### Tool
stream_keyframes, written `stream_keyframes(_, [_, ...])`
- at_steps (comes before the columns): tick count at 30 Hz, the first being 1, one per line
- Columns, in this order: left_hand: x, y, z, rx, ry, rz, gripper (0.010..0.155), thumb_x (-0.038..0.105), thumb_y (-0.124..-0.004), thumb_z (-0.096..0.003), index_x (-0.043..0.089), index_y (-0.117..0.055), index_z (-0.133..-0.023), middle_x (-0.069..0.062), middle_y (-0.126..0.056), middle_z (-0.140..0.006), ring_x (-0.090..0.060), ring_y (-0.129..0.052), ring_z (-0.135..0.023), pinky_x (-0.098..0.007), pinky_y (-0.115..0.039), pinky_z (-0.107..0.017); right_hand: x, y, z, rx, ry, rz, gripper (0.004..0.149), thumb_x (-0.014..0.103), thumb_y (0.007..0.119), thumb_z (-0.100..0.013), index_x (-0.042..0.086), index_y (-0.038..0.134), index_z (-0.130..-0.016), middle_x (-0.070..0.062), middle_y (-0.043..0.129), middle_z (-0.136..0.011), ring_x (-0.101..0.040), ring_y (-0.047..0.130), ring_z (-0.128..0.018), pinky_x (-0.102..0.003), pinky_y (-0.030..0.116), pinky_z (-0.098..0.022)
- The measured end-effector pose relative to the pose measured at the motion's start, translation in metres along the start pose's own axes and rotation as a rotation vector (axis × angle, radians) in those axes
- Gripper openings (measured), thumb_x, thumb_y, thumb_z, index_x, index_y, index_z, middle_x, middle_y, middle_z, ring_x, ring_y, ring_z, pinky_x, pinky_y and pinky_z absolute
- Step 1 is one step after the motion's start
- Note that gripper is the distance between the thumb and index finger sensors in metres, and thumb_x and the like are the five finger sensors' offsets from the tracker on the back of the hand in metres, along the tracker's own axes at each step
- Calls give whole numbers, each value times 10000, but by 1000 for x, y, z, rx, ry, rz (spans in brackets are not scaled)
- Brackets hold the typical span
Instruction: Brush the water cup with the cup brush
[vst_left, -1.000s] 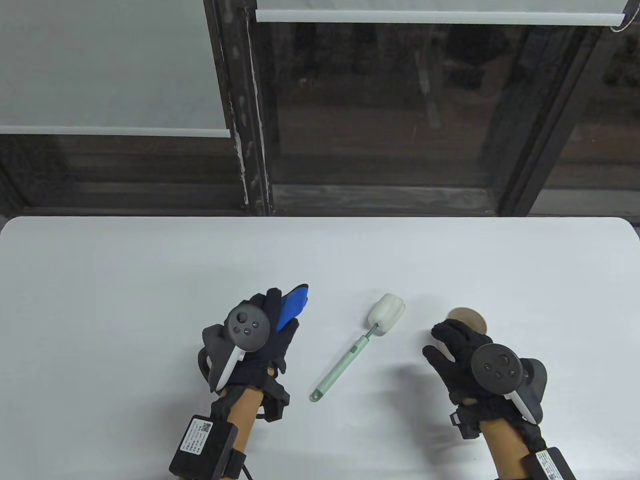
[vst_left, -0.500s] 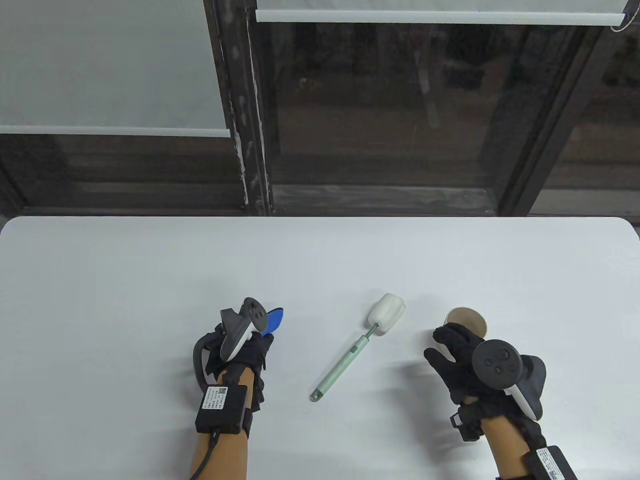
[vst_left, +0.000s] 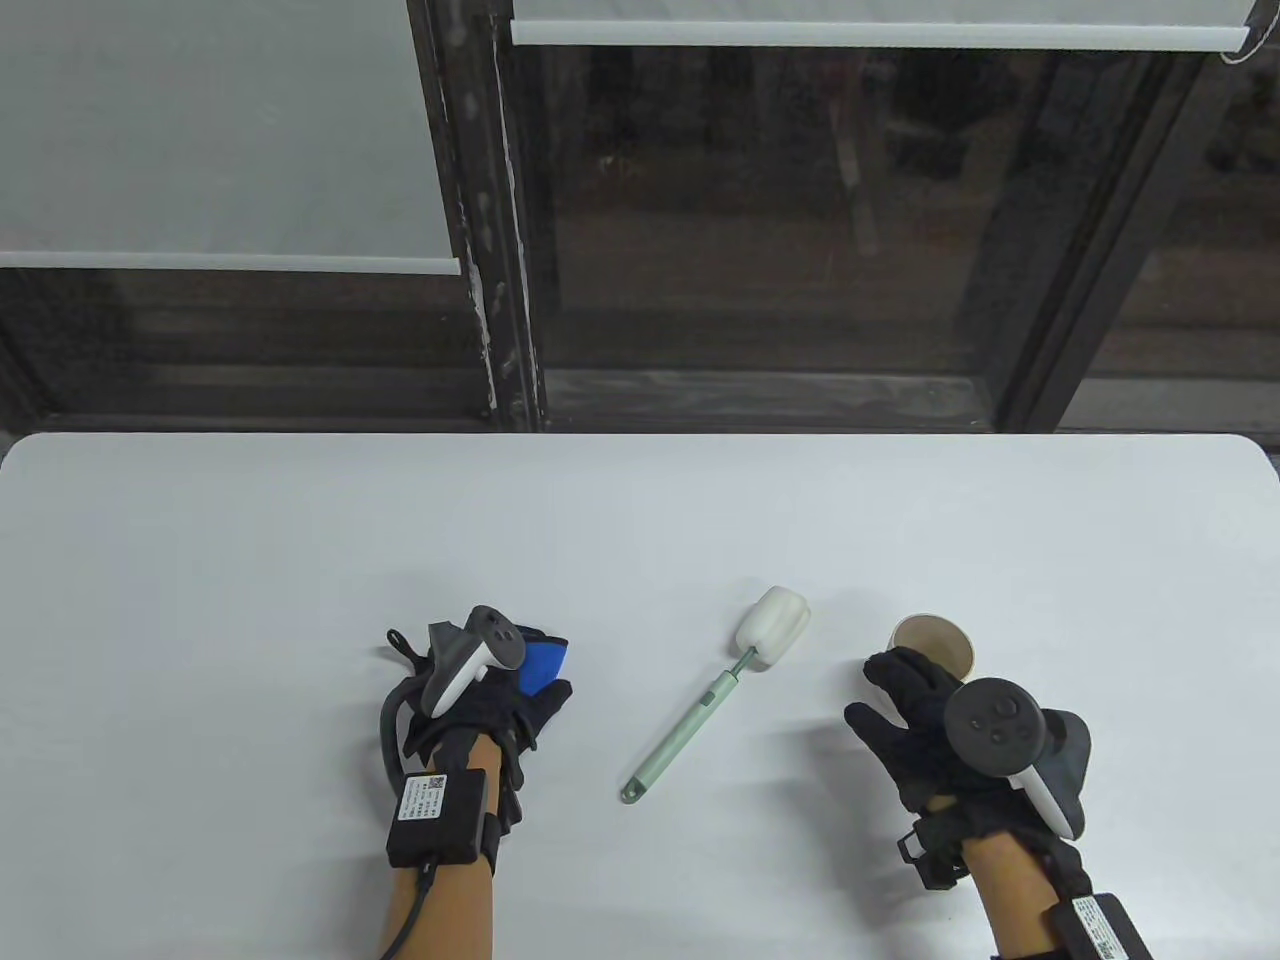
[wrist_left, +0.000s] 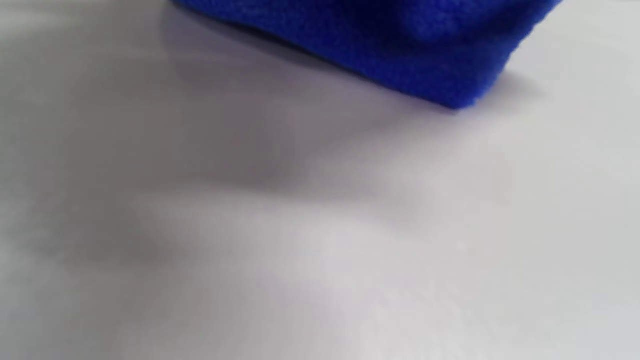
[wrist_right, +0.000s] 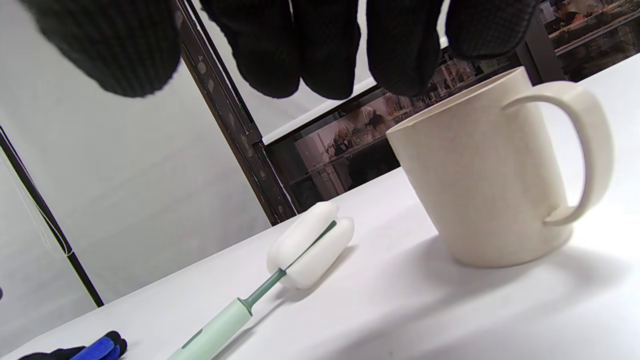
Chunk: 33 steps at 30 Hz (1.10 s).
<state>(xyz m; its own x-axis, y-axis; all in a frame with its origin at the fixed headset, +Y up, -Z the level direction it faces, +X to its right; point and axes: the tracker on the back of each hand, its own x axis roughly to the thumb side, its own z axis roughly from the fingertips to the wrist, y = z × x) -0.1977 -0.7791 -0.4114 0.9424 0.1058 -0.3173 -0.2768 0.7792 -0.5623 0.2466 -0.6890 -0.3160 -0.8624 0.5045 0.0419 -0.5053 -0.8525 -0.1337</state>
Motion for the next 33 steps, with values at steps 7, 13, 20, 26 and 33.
stream_keyframes(7, [-8,-4,-4,-56,-36,106,920,830,-484,-247,539,-64,-1012,231,117,-1133,-178,201,-1071,-590,63,-764,-2,0,1,-7,2,-15,644,654,724,-427,353,651,-992,30,656,-1047,-333,730,-975,-559,623,-671])
stream_keyframes(13, [-2,26,34,179,-180,157,899,800,-570,-303,515,-248,-1093,151,-58,-1235,-224,89,-1125,-611,6,-779,-1,0,1,-11,-7,3,653,658,718,-428,361,630,-1003,31,643,-1054,-327,723,-983,-564,614,-675])
stream_keyframes(20, [5,46,95,402,-321,125,723,710,-651,-411,528,-441,-1079,59,-293,-1259,-302,-109,-1150,-628,-148,-793,2,-2,3,-60,-3,33,646,663,676,-444,370,608,-1016,26,654,-1047,-325,738,-970,-557,622,-670])
stream_keyframes(26, [8,29,139,487,-419,203,767,711,-661,-409,420,-513,-1103,20,-399,-1253,-309,-169,-1166,-630,-172,-801,11,-1,5,-63,-35,67,638,672,660,-449,374,616,-1011,36,655,-1049,-316,741,-972,-556,620,-674])
stream_keyframes(33, [18,11,158,547,-494,151,744,698,-653,-418,415,-540,-1097,6,-446,-1242,-326,-297,-1170,-626,-255,-813,19,-3,9,-87,-53,87,621,663,661,-456,368,629,-1002,35,691,-1023,-260,820,-912,-537,645,-663])
